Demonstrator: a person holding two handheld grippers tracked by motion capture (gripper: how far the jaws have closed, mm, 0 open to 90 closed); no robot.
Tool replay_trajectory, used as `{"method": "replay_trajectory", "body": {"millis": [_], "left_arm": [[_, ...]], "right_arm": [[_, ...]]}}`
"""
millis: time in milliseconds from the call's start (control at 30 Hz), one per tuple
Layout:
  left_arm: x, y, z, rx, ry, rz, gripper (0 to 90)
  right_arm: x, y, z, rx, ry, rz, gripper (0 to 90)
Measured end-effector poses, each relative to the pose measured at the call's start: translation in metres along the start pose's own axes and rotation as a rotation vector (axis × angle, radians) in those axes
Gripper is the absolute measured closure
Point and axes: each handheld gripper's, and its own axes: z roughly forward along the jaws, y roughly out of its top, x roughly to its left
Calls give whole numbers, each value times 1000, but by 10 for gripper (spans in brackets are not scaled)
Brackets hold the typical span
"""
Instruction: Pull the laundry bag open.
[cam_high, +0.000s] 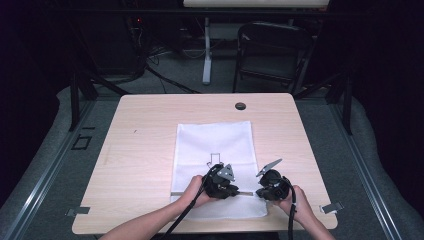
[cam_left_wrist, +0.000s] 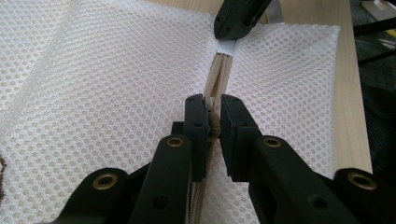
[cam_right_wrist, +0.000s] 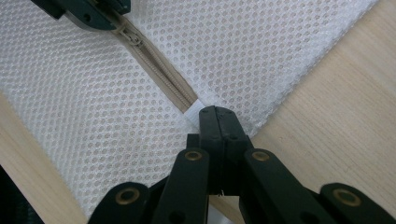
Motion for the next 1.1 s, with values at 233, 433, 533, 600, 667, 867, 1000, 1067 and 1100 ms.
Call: {"method": "replay_trajectory", "body": {"millis": [233,433,533,600,667,867,1000,1067,1100], "left_arm": [[0,0,-1,0,0,9,819],[4,-1,1,17,-12,7,818],[4,-1,2,16,-24,7,818],[4,-1,1,26,-23,8,818],[5,-1,1,39,-20,10,818],[4,-2,1,22,-31,4,818],[7,-4,-3,28,-30,-3,818],[7,-6,-6,35,-25,-6,818],[8,-7,-7,26,-31,-7,818]], "right_arm": [[1,0,0,-1,-10,0,900],[1,0,-1,7,-8,8,900],[2,-1,-1,8,-8,9,900],[2,-1,-1,12,-6,1,900],[2,-1,-1,9,-8,5,900],[2,0,-1,9,-7,5,900],[2,1,-1,26,-13,6,900],[2,1,-1,25,-12,6,900],[2,1,-1,25,-12,5,900]]}}
